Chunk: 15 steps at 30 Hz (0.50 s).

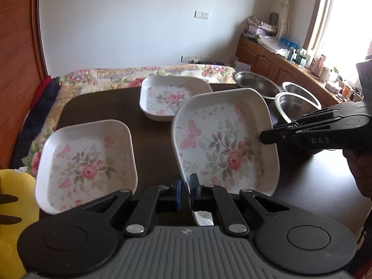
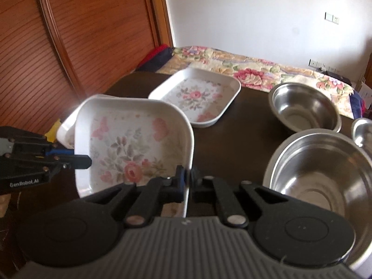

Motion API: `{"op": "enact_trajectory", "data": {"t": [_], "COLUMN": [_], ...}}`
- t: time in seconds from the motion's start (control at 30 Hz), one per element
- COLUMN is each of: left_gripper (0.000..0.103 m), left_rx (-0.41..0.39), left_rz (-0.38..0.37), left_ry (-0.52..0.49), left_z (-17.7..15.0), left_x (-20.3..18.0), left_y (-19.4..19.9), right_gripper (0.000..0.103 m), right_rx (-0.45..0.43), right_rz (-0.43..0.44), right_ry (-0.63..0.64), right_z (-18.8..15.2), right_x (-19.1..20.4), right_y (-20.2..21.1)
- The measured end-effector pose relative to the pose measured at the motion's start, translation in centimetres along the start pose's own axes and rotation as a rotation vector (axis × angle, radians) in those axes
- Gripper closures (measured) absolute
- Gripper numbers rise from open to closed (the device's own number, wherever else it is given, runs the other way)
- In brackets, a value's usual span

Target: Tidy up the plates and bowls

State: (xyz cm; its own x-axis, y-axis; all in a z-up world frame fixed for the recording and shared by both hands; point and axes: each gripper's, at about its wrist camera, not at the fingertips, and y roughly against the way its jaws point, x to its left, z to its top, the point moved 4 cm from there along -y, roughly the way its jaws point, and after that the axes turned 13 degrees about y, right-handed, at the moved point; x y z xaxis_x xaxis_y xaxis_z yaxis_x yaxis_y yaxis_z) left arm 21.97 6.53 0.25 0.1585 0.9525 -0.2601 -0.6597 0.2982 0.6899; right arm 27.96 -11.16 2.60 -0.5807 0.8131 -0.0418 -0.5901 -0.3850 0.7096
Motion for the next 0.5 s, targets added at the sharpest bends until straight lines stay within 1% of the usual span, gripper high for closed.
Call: {"op": "enact_trajectory", "data": {"t": [0.23, 0.5], "left_gripper": [0.069, 0.069], "left_rx": [-0.044, -0.053], "left_rz": [-0.007, -0.018], "left_ry": [-0.013, -0.027], "left_z": [-1.6, -4.3], "left_x": [-1.5, -2.3], "left_y": [3.2, 6.0], "right_gripper": [0.096, 0.096], "right_rx": [-0.034, -0.037], "right_rz": [-0.016, -0.007], "right_ry": [0.008, 0.021], "right_z": [-0.7, -2.8], "right_x": [1.2, 3.0], "right_y": [2.7, 5.0]}}
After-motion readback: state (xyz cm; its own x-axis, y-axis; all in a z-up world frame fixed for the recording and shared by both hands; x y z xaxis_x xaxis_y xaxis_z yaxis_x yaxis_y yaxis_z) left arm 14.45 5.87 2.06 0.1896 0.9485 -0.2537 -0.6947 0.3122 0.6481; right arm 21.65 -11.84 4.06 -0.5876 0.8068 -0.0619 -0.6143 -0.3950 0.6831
